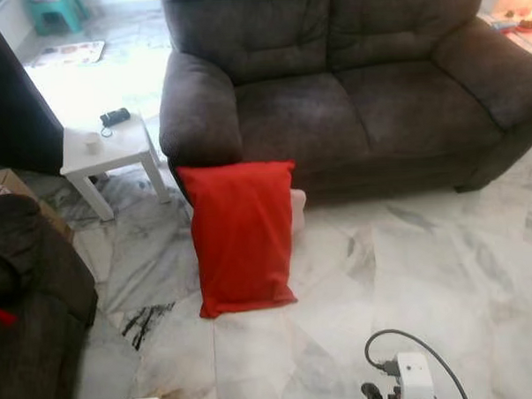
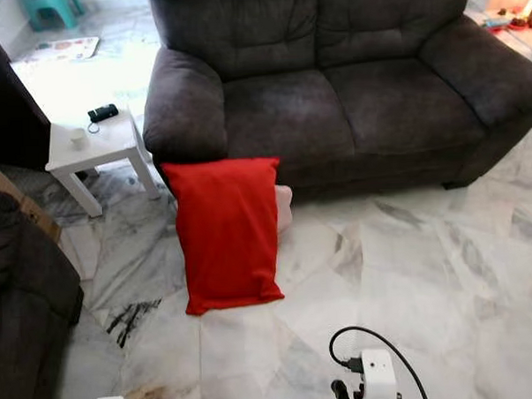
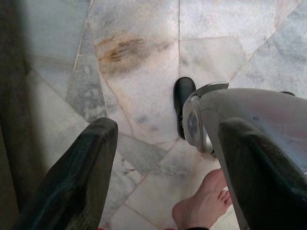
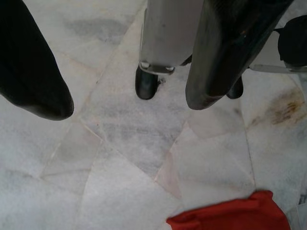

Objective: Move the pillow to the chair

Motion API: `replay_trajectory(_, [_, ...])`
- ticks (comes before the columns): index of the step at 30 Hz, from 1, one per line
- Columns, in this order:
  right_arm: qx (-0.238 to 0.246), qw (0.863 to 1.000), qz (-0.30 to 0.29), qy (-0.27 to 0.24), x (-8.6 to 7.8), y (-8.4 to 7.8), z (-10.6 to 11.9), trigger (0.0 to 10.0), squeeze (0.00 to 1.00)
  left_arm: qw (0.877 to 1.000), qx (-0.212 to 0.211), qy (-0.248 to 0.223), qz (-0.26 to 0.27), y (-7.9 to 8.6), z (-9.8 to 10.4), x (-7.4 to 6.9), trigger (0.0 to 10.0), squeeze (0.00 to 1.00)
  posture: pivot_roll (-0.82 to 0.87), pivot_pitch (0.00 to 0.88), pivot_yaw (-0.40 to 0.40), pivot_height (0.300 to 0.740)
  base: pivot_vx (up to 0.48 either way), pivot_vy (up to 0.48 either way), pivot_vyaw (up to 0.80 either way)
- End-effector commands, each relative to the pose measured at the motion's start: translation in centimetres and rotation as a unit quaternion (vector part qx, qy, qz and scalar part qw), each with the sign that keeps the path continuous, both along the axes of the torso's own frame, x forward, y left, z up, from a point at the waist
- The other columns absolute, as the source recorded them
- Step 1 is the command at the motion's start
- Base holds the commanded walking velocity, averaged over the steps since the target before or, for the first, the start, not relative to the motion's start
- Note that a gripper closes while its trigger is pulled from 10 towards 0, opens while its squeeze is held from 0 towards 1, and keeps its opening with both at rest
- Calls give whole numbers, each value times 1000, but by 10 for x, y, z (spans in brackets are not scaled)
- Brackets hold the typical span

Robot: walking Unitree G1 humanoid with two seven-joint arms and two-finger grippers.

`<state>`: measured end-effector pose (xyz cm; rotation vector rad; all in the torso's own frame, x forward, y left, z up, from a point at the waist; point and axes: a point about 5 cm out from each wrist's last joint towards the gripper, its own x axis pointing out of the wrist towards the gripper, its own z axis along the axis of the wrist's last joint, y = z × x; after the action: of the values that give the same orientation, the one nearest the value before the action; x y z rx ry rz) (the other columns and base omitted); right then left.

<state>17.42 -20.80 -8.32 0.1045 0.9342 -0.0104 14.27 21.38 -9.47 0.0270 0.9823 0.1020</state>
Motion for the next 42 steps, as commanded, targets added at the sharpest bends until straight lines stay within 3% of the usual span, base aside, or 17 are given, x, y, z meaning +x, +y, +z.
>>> replay_trajectory(1, [6,1000,-3,5,-4,2,-2,10000,0,1000,1,16,4,1,-3,-8,10000,0,71,115,-1,740,292,0,0])
replay_trajectory(11, [5,1000,0,5,-3,2,-2,10000,0,1000,2,14,5,-1,-3,-5,10000,0,74,115,-4,740,309,0,0])
replay_trajectory(21, [4,1000,3,5,-3,2,-2,10000,0,1000,-6,8,1,-21,-2,5,10000,0,74,123,-9,740,318,0,0])
replay_trajectory(31, [-1,1000,12,4,-1,1,-1,10000,0,1000,-2,9,7,-9,-3,-1,10000,0,73,124,-18,740,316,0,0])
replay_trajectory(42, [-7,1000,21,5,-1,2,-1,10000,0,1000,-2,7,6,-9,-3,-1,10000,0,71,120,-16,740,317,0,0])
